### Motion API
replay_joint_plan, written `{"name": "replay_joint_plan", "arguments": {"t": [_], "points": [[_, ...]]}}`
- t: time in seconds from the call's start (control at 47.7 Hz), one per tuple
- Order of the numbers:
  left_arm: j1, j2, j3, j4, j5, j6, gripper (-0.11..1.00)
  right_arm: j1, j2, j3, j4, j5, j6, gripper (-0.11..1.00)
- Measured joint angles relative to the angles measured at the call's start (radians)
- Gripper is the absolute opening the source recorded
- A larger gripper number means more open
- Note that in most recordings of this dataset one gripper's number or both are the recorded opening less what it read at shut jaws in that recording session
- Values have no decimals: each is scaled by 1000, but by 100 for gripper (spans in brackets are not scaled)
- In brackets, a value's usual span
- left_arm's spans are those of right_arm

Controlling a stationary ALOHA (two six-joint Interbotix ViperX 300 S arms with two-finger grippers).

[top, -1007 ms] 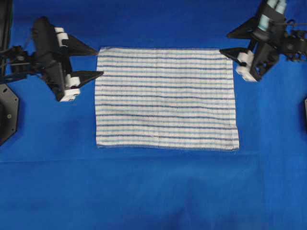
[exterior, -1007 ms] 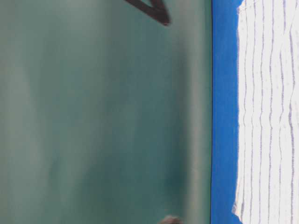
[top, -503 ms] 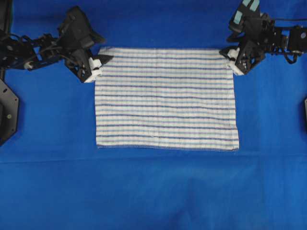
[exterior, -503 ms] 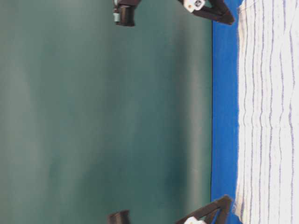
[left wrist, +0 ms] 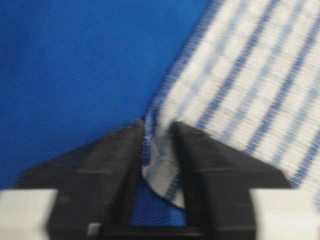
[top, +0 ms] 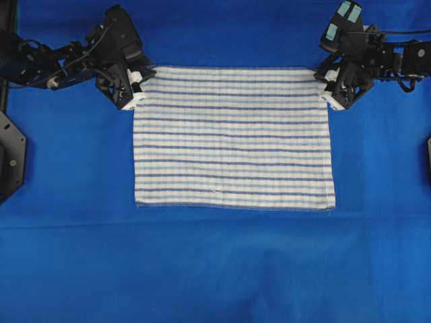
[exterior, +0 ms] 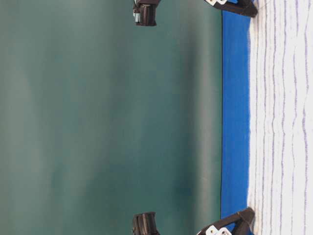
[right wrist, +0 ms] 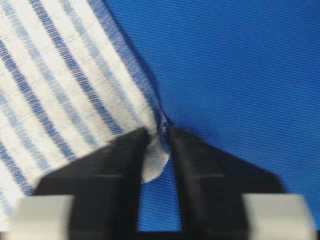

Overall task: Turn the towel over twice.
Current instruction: 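Move both grippers to the towel's far corners and pinch them again, then lift the towel by its far corners with both grippers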

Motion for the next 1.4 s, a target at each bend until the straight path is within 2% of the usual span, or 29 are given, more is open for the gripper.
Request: {"name": "replay_joint_plan", "arguments": {"t": [0.063, 0.398, 0.713, 0.818, 0.965, 1.195, 1.405], "points": [[0, 0, -3, 0, 20, -2, 4, 0, 3, 0, -2, -2, -2, 8], [3, -17, -12, -2, 81, -5, 3, -6, 2, 2, -2, -2, 0, 8], [12, -186, -57, -2, 212, 11, 3, -78, -104, -23, -5, 41, -3, 8], [31, -232, -80, -2, 247, 15, 3, -103, -146, -46, -15, 71, -3, 8], [60, -285, -110, -2, 282, 75, 3, -120, -195, -94, -48, 123, -5, 8], [109, -370, -167, -2, 370, 84, 3, -123, -268, -192, -87, 233, -5, 8], [112, -454, -198, -2, 434, 80, 3, -123, -350, -249, -106, 318, -3, 8]]}}
